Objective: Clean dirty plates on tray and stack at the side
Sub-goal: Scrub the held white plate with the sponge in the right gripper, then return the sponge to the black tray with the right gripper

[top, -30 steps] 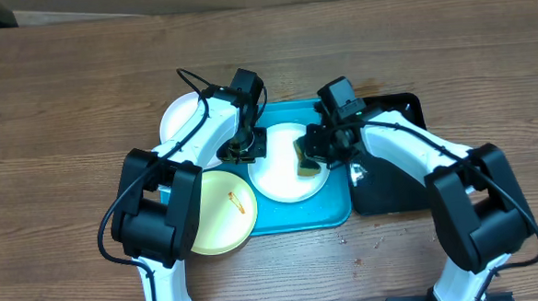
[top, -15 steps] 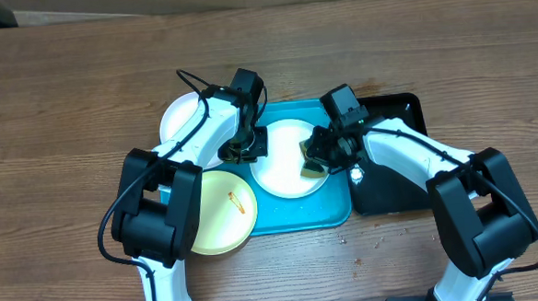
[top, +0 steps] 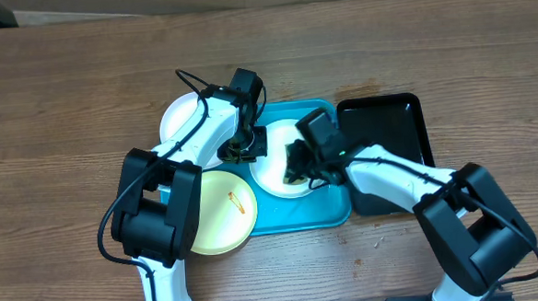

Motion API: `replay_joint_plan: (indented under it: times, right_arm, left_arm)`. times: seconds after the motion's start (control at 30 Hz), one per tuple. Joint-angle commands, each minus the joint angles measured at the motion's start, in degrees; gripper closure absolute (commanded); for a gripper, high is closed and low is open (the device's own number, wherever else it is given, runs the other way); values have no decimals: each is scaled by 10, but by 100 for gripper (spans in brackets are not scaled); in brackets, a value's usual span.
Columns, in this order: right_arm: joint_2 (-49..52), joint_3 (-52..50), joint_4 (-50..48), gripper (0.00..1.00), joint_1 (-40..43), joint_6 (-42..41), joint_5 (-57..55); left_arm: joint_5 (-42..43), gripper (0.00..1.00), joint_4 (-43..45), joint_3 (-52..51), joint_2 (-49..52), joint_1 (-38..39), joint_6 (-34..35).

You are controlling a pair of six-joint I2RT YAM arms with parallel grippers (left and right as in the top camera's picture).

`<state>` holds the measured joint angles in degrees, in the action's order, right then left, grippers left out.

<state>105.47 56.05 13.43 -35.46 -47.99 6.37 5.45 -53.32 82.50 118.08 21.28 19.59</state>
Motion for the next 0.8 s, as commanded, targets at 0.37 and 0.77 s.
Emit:
replay_joint_plan:
  times: [0.37, 0.77]
  right_arm:
    - [-80, -16, -138, 96, 49, 57, 27]
    - [-163, -16, -42, 96, 139, 95, 195]
  left_arm:
    - [-14, 96, 0, -9, 11, 0, 14]
    - [-14, 96, 0, -9, 9, 0, 11]
